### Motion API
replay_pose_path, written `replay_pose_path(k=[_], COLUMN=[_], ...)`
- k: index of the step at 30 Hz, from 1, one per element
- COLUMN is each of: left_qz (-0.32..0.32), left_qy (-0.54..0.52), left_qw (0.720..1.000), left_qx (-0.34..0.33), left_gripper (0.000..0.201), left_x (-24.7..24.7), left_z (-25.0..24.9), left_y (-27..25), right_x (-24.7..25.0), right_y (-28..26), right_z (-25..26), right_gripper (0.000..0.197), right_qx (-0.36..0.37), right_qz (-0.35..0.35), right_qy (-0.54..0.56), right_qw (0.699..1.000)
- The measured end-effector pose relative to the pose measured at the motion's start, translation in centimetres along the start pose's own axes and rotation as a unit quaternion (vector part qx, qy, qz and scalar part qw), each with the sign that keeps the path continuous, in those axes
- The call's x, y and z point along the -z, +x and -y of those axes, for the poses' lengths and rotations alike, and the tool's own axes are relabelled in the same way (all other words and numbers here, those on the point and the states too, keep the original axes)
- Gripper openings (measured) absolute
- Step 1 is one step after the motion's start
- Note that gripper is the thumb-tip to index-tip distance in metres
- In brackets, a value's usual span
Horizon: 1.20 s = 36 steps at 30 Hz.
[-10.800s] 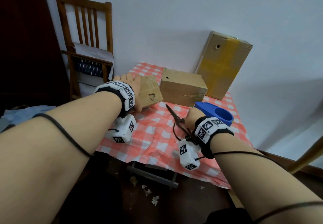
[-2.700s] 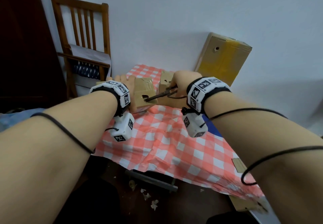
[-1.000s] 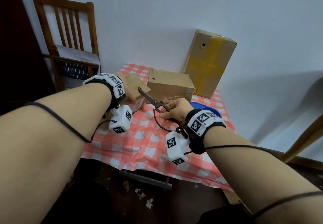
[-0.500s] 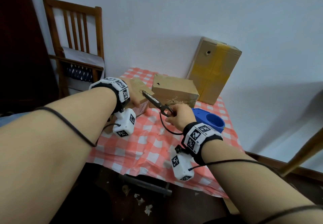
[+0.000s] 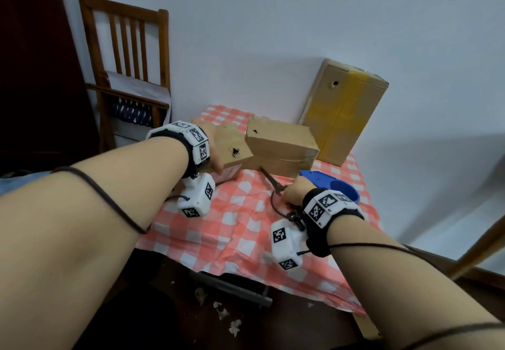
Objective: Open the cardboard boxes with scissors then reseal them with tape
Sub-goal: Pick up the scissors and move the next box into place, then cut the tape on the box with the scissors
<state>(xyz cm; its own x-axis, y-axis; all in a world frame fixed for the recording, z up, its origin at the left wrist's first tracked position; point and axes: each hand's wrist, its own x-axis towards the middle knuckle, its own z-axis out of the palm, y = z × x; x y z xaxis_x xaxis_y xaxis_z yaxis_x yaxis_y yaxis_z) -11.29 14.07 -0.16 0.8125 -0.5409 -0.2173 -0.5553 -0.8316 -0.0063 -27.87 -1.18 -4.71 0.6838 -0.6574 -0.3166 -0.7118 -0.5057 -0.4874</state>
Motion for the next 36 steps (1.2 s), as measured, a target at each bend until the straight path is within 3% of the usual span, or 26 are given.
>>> replay_pose_path(k=[3,5,7,9,10,13,15,18,20,21,25,28,33,36], left_qz=[0.026,-0.034,-0.061,-0.067,-0.071,-0.061,-0.050,-0.023,-0.055,-0.077,-0.052,-0.078,-0.065,-0.070], left_qy=[0.019,0.050,0.078,0.073,0.062,0.064,0.053,0.043,0.065,0.072,0.049,0.035,0.041,0.034], left_qw=[0.997,0.996,0.995,0.995,0.995,0.995,0.996,0.998,0.995,0.994,0.997,0.996,0.997,0.997], left_qx=[0.074,0.066,0.033,0.030,0.036,0.040,0.053,0.049,0.046,0.039,-0.009,-0.009,-0.015,-0.021], left_gripper=[0.107,0.119,0.123,0.126,0.128,0.137,0.132,0.136,0.145,0.143,0.094,0.099,0.103,0.101], left_x=[-1.8,-2.7,-1.7,-1.4,-1.3,-2.6,-3.6,-4.8,-4.1,-3.3,-1.2,-1.5,-1.3,-1.5], left_z=[1.0,1.1,0.1,-0.5,-0.7,0.0,0.5,0.6,0.3,0.1,-0.9,-0.5,-0.4,-0.4], left_y=[2.5,3.0,-0.2,-1.5,-1.8,0.7,3.4,6.4,4.4,2.7,-2.3,-1.9,-1.8,-2.0], right_x=[-1.5,-1.7,-1.4,-1.1,-1.1,-1.6,-1.8,-2.0,-2.0,-2.0,-2.9,-2.9,-1.6,-2.2], right_y=[-0.1,-0.7,-0.9,-1.3,-1.4,-1.9,-2.2,-2.3,-2.4,-2.5,-2.0,-2.0,-2.4,-2.4], right_z=[0.5,1.1,1.7,2.5,3.0,4.6,5.2,5.7,5.9,6.1,6.8,6.9,6.7,7.5], right_gripper=[0.017,0.020,0.022,0.021,0.020,0.016,0.030,0.038,0.035,0.032,0.013,0.018,0.011,0.039], right_qx=[0.023,0.041,0.081,0.135,0.155,0.125,0.096,0.098,0.112,0.125,0.152,0.136,0.115,0.087], right_qz=[0.018,-0.005,-0.062,-0.104,-0.096,0.002,0.059,0.067,0.066,0.069,0.090,0.113,0.195,0.226], right_qy=[-0.100,-0.165,-0.179,-0.071,0.034,0.330,0.372,0.343,0.301,0.266,0.161,0.200,0.300,0.283], right_qw=[0.995,0.985,0.978,0.983,0.983,0.936,0.921,0.932,0.945,0.953,0.971,0.964,0.927,0.928])
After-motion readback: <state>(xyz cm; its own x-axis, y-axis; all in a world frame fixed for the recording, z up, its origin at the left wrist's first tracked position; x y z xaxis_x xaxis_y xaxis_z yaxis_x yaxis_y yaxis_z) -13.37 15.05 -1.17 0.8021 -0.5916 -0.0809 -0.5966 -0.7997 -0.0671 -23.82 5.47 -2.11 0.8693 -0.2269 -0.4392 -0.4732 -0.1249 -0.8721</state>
